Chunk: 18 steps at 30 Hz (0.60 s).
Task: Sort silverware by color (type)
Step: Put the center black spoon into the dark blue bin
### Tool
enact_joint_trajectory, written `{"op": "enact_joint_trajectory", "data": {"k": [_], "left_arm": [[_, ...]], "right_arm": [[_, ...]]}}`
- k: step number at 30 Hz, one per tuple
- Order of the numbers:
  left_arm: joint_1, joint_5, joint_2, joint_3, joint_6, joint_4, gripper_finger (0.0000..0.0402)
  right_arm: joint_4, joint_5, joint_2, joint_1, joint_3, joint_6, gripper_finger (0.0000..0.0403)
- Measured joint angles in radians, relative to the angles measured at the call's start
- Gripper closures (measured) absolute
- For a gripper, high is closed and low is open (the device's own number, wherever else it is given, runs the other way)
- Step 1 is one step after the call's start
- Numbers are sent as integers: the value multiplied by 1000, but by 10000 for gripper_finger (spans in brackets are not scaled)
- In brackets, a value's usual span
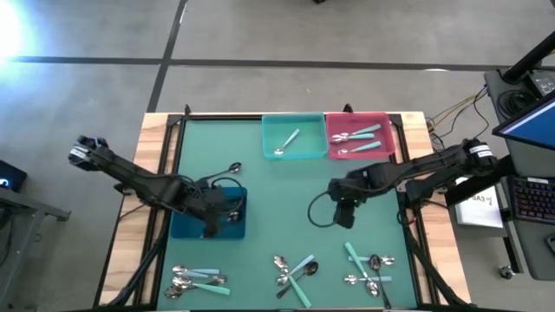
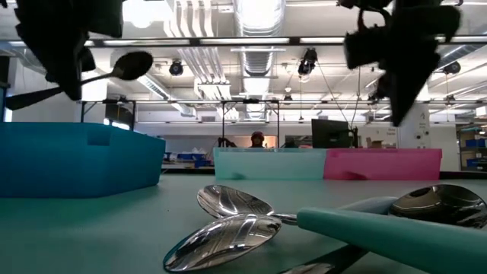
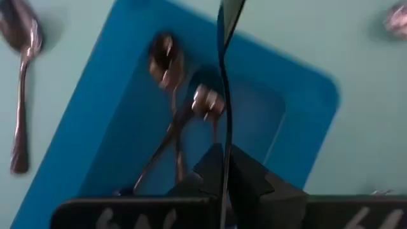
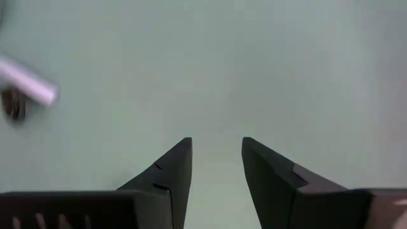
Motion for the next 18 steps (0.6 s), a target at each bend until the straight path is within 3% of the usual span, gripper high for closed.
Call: {"op": "enact_joint_trajectory", "data": {"k": [8, 18], "left_arm": [[2, -24, 42, 0, -68, -77, 384], [3, 0, 110, 0, -4, -60, 327]], "right_arm": [[-80, -128, 9, 111, -12, 153, 273], [-75, -135, 9, 175, -14, 243, 262]]}}
